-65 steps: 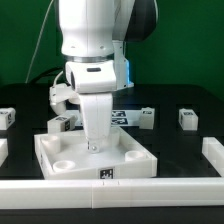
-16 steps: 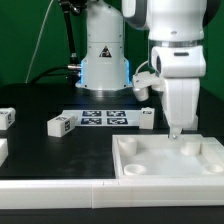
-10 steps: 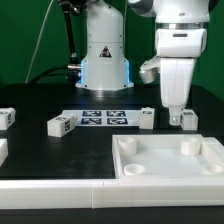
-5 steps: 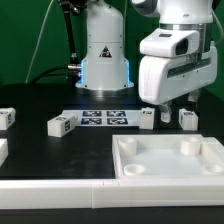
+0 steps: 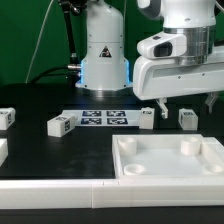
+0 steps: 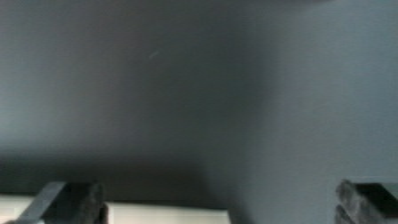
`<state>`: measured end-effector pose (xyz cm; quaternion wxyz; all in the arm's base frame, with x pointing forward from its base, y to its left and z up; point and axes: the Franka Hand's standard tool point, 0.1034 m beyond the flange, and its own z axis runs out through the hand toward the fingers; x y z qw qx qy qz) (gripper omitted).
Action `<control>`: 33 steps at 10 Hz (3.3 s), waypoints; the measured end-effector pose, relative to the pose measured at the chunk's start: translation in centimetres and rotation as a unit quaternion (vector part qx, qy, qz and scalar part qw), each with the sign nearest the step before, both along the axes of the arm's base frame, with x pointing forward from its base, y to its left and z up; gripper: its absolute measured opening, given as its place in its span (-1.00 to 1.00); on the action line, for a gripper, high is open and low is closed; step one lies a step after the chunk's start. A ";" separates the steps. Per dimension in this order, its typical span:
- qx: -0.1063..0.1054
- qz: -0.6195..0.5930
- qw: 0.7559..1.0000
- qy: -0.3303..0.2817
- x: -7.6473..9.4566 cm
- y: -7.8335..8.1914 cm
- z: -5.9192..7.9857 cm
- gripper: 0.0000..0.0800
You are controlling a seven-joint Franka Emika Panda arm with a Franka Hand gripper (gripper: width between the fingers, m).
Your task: Assemble one leg
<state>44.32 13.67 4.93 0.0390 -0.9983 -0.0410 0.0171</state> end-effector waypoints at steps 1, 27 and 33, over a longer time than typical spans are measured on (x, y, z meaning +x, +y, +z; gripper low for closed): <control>0.001 -0.042 0.999 0.005 -1.2 1.2 -0.2 0.62; -0.061 0.018 0.883 0.464 -8.9 2.7 -4.1 0.25; -0.061 0.018 0.883 0.464 -8.9 2.7 -4.1 -0.28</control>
Offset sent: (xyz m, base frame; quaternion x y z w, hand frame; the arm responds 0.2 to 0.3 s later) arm -0.0387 0.0215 0.0108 0.0097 -0.0046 0.0157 0.9998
